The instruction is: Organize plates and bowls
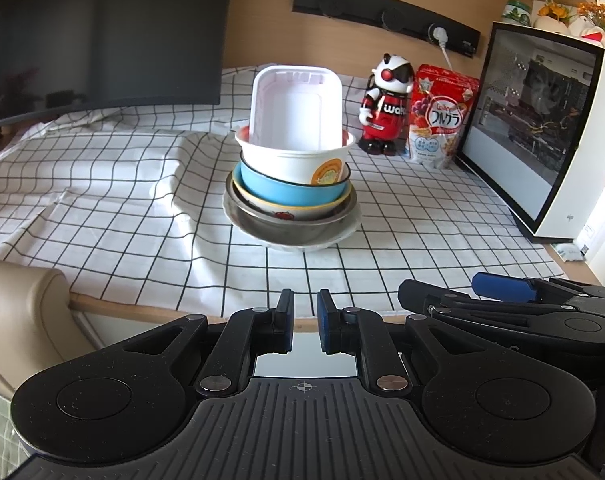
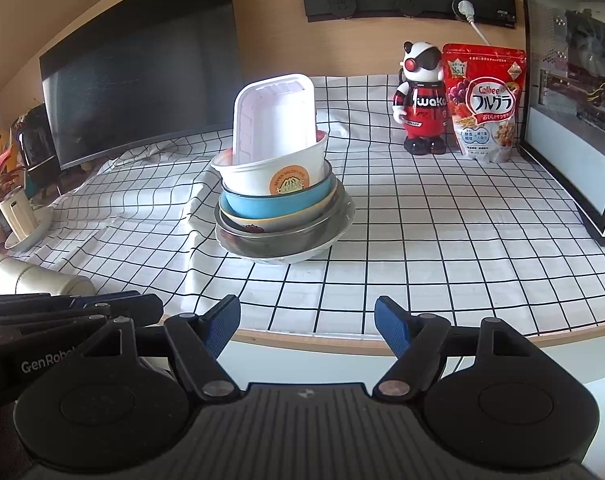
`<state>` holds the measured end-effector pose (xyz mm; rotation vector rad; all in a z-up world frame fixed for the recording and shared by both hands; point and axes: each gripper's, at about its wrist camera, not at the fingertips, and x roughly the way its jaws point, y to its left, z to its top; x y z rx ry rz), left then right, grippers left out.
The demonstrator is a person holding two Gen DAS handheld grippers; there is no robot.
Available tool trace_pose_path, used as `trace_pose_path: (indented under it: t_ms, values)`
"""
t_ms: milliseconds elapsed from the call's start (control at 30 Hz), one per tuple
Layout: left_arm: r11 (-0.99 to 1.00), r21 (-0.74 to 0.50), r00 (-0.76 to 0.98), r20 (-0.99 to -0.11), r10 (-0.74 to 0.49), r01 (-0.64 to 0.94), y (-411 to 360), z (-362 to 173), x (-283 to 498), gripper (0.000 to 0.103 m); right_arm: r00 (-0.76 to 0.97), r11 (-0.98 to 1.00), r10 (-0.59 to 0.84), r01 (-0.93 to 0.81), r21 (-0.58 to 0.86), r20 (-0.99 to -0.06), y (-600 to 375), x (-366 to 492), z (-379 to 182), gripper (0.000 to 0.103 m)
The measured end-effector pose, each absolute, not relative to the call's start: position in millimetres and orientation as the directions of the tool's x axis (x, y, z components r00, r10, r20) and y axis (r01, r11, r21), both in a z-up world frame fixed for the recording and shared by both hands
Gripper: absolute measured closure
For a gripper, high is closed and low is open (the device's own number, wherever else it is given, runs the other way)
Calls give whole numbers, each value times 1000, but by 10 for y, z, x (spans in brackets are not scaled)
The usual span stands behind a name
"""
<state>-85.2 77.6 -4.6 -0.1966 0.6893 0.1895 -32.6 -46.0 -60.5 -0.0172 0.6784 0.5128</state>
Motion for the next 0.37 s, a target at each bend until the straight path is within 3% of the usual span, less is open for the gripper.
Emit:
trace_pose_path:
  t_ms: [367]
  values:
    - [964, -117, 757, -644, 109, -238, 817, -45, -778, 88, 646, 865, 473, -471, 174, -599, -456, -232, -590, 28]
